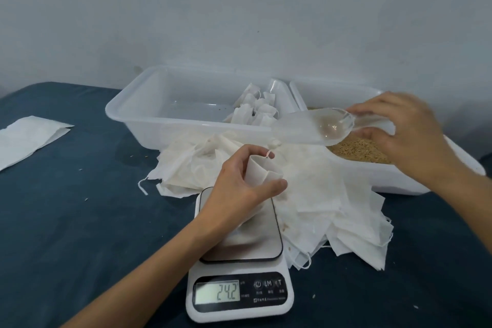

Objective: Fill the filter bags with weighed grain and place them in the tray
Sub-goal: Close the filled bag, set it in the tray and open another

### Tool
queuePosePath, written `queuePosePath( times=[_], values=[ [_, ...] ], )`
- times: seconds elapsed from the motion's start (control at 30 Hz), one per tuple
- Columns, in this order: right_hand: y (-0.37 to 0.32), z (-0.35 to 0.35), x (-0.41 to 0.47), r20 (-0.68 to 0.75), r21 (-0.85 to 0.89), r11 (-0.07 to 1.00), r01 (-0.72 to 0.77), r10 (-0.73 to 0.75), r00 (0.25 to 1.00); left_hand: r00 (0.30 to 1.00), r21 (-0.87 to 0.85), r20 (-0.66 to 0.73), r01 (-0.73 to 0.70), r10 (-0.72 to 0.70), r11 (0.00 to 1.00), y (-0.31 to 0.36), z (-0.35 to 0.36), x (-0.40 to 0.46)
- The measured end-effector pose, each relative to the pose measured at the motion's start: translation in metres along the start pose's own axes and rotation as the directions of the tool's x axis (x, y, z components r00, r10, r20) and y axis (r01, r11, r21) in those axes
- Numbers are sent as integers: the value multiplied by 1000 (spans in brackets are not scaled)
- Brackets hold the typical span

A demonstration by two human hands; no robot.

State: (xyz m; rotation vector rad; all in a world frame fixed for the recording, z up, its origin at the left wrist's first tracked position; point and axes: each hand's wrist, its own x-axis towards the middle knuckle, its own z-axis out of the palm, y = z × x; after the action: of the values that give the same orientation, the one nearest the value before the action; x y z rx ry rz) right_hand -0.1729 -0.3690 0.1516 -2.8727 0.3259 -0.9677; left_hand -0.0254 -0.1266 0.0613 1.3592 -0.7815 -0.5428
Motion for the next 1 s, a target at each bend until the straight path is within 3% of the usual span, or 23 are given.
queuePosePath(
  times=[0.07, 0.13, 0.27, 0.47, 0.57, 0.63, 0.77, 0.87, 1.0],
  values=[
    [19, 7, -2, 13, 112, 967, -227, 227, 974, 1000, 15, -4, 2, -2, 1000, -3, 0, 0],
    [41, 15, -1, 54, 156, 878, -453, 450, 891, 1000, 19, -8, -4, 4, 1000, -5, 0, 0],
    [74, 30, -1, 169, -38, 770, -637, 633, 756, 998, 62, -19, -60, 61, 996, -8, -2, 2],
    [84, 43, -1, 286, -165, 745, -646, 664, 691, 995, 177, -15, -96, 100, 979, -9, -4, 4],
    [87, 42, 0, 299, -257, 742, -619, 670, 679, 984, 250, -90, -126, 152, 960, -3, -7, 7],
    [83, 46, -2, 188, -207, 763, -612, 645, 741, 970, 261, -132, -163, 202, 951, 9, -11, 16],
    [62, 61, -11, -119, 86, 849, -521, 528, 841, 936, 223, -210, -236, 283, 946, 43, -20, 58],
    [58, 64, -13, -140, 130, 856, -500, 515, 846, 909, 276, -271, -241, 315, 931, 62, -25, 105],
    [59, 61, -15, -145, 123, 862, -492, 506, 850, 880, 551, -243, -222, 409, 804, 61, -19, 154]
  ],
)
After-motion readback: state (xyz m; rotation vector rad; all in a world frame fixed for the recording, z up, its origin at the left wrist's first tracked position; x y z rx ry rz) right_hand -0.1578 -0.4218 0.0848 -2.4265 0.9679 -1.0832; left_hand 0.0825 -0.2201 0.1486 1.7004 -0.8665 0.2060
